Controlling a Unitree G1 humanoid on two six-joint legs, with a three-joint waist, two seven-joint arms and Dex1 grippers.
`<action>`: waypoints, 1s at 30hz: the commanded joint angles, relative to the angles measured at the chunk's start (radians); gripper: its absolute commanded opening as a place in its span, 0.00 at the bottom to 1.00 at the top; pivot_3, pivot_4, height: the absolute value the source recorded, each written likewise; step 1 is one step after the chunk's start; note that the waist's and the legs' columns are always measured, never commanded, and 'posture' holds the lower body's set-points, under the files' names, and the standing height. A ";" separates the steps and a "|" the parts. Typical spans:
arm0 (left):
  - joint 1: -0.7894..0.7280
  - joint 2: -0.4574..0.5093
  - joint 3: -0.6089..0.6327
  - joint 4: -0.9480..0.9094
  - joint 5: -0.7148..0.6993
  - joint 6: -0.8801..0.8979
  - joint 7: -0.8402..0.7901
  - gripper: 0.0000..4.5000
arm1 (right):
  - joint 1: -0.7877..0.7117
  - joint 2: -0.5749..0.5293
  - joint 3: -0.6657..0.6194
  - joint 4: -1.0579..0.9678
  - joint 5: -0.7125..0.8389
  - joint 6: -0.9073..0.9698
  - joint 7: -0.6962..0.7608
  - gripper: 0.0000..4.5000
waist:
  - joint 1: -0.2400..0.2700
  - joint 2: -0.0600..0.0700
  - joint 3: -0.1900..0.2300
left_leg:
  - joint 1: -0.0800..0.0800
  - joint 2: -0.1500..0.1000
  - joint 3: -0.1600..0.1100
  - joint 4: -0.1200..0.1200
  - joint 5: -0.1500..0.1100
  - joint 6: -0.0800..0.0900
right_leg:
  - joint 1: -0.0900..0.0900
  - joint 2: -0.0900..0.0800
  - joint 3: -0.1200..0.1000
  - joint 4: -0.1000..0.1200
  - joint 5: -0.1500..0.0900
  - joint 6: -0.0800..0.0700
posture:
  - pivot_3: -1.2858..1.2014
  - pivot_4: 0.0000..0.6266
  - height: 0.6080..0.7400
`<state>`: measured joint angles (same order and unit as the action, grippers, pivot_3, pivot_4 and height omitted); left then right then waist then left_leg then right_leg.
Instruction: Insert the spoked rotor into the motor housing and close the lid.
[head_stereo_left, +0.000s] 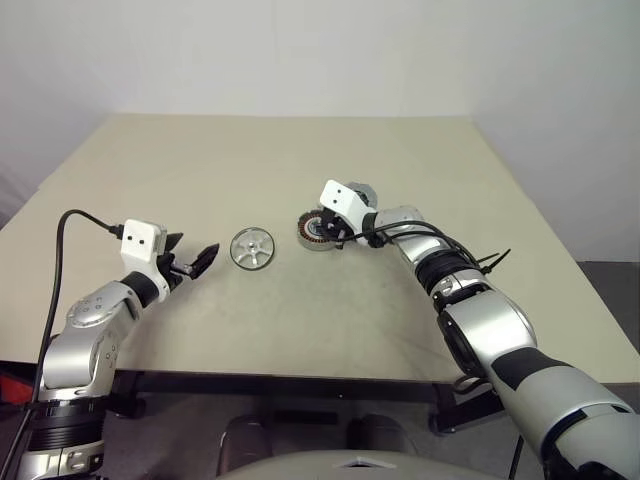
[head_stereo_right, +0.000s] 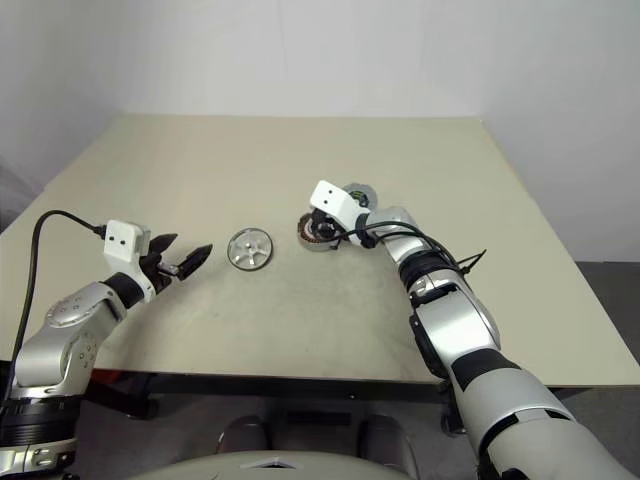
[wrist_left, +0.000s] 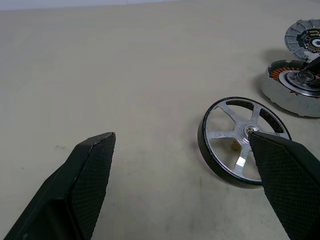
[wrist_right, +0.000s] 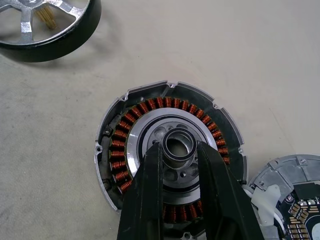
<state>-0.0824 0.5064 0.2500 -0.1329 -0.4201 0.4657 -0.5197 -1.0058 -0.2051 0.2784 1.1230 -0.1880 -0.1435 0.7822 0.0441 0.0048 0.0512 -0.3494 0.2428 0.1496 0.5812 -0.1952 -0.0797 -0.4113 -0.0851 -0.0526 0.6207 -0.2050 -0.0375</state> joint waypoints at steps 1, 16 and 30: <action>-0.011 0.010 0.019 -0.032 -0.003 -0.016 -0.002 1.00 | -0.019 -0.004 -0.019 0.001 0.004 0.004 0.004 0.15 | 0.000 0.000 0.000 | 0.000 0.000 0.000 0.000 0.000 0.000 | 0.000 0.000 0.000 0.000 0.000 0.000 | 0.52 0.00 1.00; -0.017 0.010 0.018 -0.024 -0.002 -0.017 -0.003 1.00 | -0.022 -0.006 -0.025 -0.009 0.001 -0.024 -0.019 0.51 | 0.000 0.000 0.000 | 0.000 0.000 0.000 0.000 0.000 0.000 | 0.000 0.000 0.000 0.000 0.000 0.000 | 0.52 0.00 1.00; -0.016 0.008 0.012 -0.024 0.002 -0.019 -0.002 1.00 | -0.039 0.017 -0.080 0.001 0.021 0.010 -0.042 0.01 | 0.000 0.000 0.000 | 0.000 0.000 0.000 0.000 0.000 0.000 | 0.000 0.000 0.000 0.000 0.000 0.000 | 0.52 0.00 1.00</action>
<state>-0.0825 0.5064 0.2498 -0.1328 -0.4185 0.4656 -0.5196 -1.0080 -0.1884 0.2141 1.1299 -0.1781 -0.1303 0.7546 0.0442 0.0049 0.0513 -0.3494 0.2430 0.1496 0.5812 -0.1953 -0.0797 -0.4114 -0.0851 -0.0526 0.6206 -0.2051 -0.0377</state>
